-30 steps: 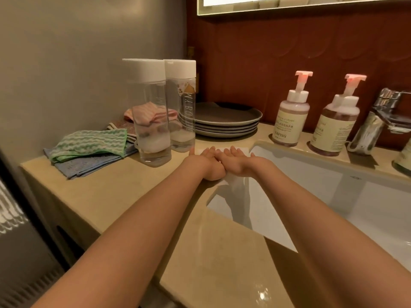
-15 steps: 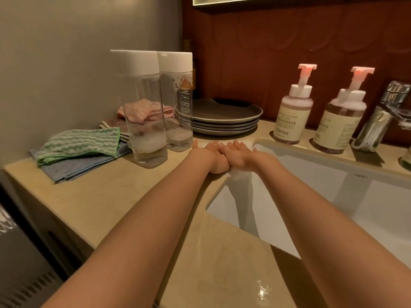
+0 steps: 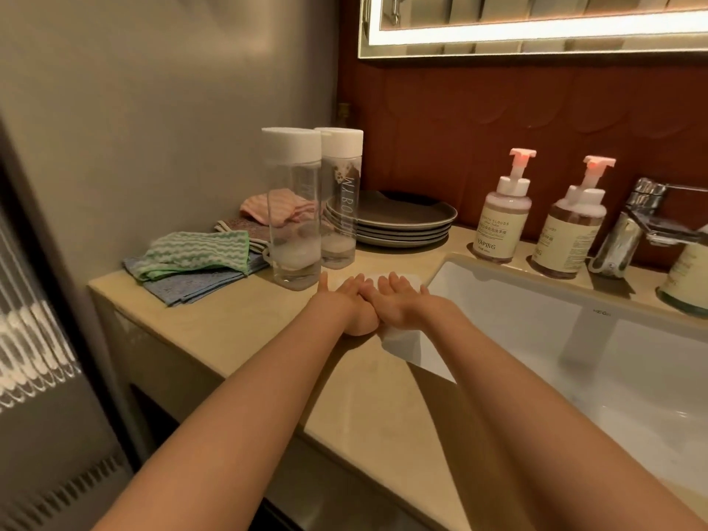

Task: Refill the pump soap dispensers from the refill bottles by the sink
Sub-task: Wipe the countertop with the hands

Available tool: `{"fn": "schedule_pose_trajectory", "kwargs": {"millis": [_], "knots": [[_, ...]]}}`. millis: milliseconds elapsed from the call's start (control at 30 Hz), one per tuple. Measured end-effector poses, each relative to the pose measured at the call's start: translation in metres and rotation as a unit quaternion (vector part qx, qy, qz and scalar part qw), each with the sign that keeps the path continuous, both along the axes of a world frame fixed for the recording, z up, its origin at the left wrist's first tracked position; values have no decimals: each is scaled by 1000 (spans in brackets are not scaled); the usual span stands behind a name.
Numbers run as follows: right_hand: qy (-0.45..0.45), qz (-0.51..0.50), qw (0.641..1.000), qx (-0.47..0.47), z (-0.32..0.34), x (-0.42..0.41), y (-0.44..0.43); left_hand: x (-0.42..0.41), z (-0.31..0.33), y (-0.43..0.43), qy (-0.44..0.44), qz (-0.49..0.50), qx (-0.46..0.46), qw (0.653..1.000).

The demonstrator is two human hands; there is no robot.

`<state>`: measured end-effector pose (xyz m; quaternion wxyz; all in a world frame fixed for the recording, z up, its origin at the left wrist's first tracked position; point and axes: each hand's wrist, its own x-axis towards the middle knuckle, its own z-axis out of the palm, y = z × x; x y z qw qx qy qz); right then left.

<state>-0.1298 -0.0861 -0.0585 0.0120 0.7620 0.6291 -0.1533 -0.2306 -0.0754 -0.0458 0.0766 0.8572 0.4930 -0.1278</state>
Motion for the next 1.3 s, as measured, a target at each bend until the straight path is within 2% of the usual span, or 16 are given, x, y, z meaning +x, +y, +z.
{"fn": "schedule_pose_trajectory", "kwargs": {"millis": [400, 1300], "knots": [[27, 33, 999, 4, -1, -53, -10, -51, 5, -20, 33, 30, 3, 999], [45, 90, 995, 3, 0, -133, -18, -131, -3, -29, 38, 93, 8, 995]]}}
